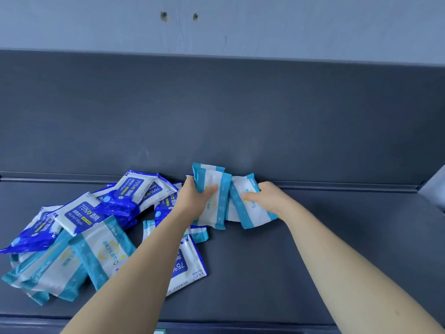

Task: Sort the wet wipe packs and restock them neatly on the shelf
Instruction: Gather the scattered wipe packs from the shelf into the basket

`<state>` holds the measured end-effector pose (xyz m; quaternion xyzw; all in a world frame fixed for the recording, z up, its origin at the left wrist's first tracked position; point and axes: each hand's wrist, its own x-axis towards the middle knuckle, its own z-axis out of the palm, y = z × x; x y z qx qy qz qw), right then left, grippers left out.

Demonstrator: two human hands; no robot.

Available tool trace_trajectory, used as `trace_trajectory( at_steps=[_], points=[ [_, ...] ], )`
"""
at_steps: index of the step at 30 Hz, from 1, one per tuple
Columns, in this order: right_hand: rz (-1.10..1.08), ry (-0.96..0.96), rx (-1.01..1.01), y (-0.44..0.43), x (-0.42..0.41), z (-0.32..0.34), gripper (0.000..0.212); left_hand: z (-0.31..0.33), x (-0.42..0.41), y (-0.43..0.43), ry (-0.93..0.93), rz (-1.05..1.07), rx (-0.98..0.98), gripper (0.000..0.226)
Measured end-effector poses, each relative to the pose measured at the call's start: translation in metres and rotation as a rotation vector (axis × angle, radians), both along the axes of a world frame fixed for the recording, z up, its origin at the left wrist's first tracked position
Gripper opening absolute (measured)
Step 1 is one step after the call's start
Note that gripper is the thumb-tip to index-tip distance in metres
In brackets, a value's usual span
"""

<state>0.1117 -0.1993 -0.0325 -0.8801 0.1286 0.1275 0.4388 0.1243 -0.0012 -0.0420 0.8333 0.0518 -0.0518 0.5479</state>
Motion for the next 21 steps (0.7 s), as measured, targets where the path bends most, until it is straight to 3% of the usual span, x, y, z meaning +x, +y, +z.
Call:
trace_trajectory(
  at_steps=[5,8,13,17,21],
  points=[
    [-0.06,-0.094,0.237,0.007,-0.008,0.002,0.04,0.004,0.0,0.003,0.009,-0.134,0.005,0.047],
    [-0.115,-0.142,0.287,0.012,-0.02,0.004,0.037,0.013,-0.004,0.001,-0.026,-0.162,0.025,0.038],
    [-0.276,-0.333,0.426,0.021,-0.051,0.024,0.037,0.052,-0.009,-0.003,-0.278,-0.237,0.274,0.04],
    [-0.41,-0.483,0.418,0.025,-0.09,0.06,0.04,0.086,-0.027,-0.007,-0.388,-0.341,0.143,0.035],
    [-0.576,-0.569,0.35,0.033,-0.152,0.087,0.04,0.101,-0.063,-0.016,-0.382,-0.502,-0.071,0.031]
  ],
)
